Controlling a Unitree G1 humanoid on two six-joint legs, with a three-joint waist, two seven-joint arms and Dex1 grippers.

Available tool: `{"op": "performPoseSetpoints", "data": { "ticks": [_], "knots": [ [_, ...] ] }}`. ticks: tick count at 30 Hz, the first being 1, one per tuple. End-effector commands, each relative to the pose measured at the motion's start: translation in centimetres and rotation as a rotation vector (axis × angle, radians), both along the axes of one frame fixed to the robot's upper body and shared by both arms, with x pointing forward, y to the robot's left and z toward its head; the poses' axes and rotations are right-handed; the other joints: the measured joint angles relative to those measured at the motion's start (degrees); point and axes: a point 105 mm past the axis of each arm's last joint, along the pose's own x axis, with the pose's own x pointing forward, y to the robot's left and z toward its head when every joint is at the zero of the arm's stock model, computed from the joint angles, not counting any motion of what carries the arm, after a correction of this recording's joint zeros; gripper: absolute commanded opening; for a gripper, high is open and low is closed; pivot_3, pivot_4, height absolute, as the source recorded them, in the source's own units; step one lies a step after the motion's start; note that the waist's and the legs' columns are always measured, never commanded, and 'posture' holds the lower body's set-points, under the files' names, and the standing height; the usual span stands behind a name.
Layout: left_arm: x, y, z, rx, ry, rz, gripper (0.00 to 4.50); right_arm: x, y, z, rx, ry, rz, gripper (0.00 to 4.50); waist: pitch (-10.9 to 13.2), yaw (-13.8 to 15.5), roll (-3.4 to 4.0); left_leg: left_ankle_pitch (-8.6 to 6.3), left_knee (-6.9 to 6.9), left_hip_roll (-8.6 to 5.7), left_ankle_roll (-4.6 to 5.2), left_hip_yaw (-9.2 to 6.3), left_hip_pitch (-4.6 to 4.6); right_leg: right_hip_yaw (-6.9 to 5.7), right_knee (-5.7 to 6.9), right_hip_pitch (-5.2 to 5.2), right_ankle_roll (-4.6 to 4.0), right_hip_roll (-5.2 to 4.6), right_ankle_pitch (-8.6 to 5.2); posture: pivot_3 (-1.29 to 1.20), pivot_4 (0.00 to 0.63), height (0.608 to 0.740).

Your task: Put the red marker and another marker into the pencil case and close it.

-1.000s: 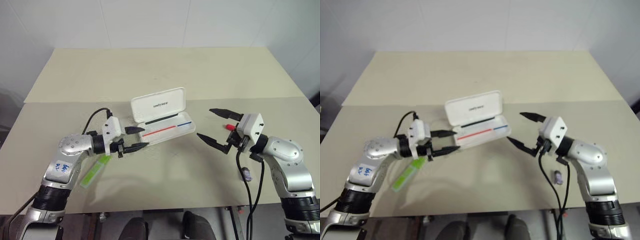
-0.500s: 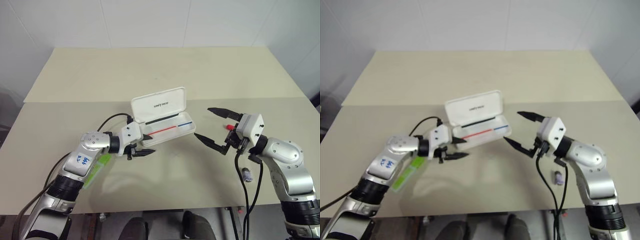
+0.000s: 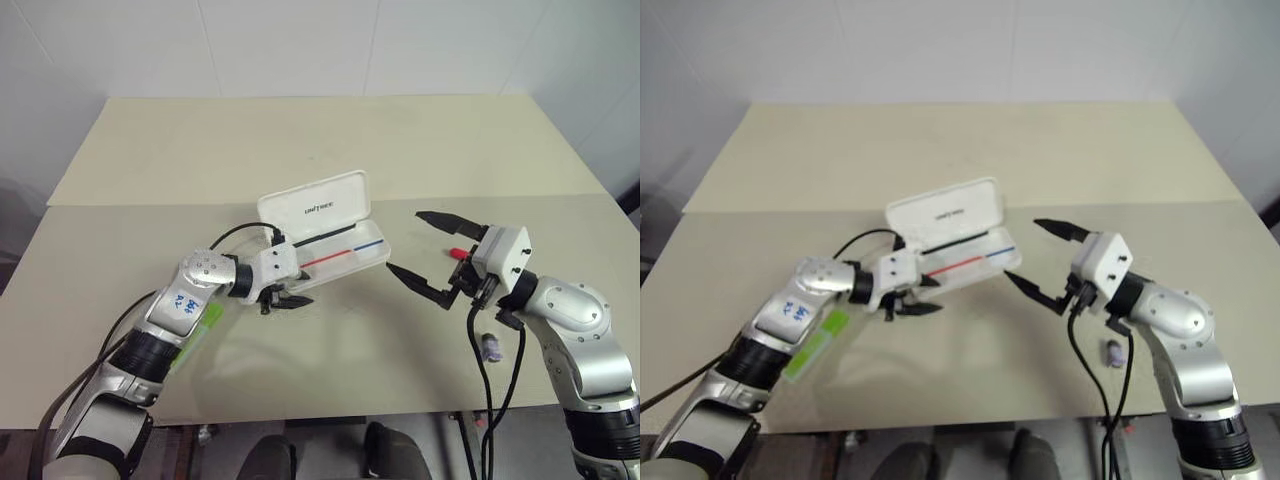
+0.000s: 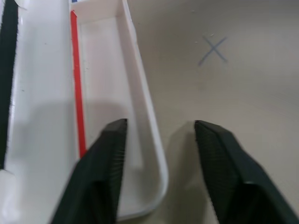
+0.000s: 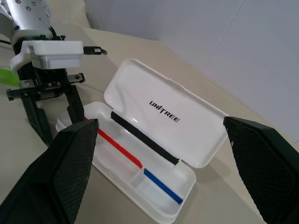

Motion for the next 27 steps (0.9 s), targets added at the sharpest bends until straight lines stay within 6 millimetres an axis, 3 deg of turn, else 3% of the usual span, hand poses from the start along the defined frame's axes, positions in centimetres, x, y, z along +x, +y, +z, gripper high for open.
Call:
{"op": "performPoseSetpoints", "data": {
  "ticks": [1,3,5,19,27],
  "knots": [
    [0.1,0.5,-1.2,0.070,0.051,0.003,0.96,-0.3,-0.3,2.1,0.014,-0.077,-0.008,4.50,0.00,-0.01,-0.01,0.00,-0.01,0.00,0.00,0.02,0.02,0.00,0.00,0.00,0.00,0.00,0.00,0.00,0.150,0.740],
    [0.3,0.1,-1.1,0.081,0.050,-0.006,0.29,-0.2,-0.3,2.4,0.013,-0.087,-0.009,4.50,-0.01,0.02,-0.01,0.00,-0.02,0.00,0.00,0.04,0.01,-0.01,0.00,-0.01,0.00,0.00,0.00,0.00,0.150,0.740],
    [0.3,-0.3,-1.1,0.085,0.052,-0.018,0.03,-0.1,-0.3,2.5,0.013,-0.092,-0.010,4.50,-0.02,0.27,-0.02,0.00,0.00,0.00,0.00,0.05,0.00,-0.01,0.01,0.00,0.00,0.00,0.00,0.00,0.150,0.740],
    [-3.3,-2.2,0.0,0.079,0.040,-0.207,0.03,-0.3,-0.6,2.6,-0.007,-0.074,-0.012,4.50,-0.05,0.18,-0.06,-0.01,-0.04,-0.01,0.02,0.05,-0.08,-0.02,0.04,-0.13,-0.04,-0.02,0.03,0.00,0.150,0.740],
    [-5.3,-2.6,-0.1,0.084,0.054,-0.218,0.03,-0.5,-0.4,2.3,-0.003,-0.042,0.004,4.50,-0.04,0.17,-0.07,-0.02,-0.13,0.00,0.03,0.11,-0.18,-0.06,0.06,-0.26,-0.04,-0.03,0.03,0.00,0.150,0.740]
  ]
}}
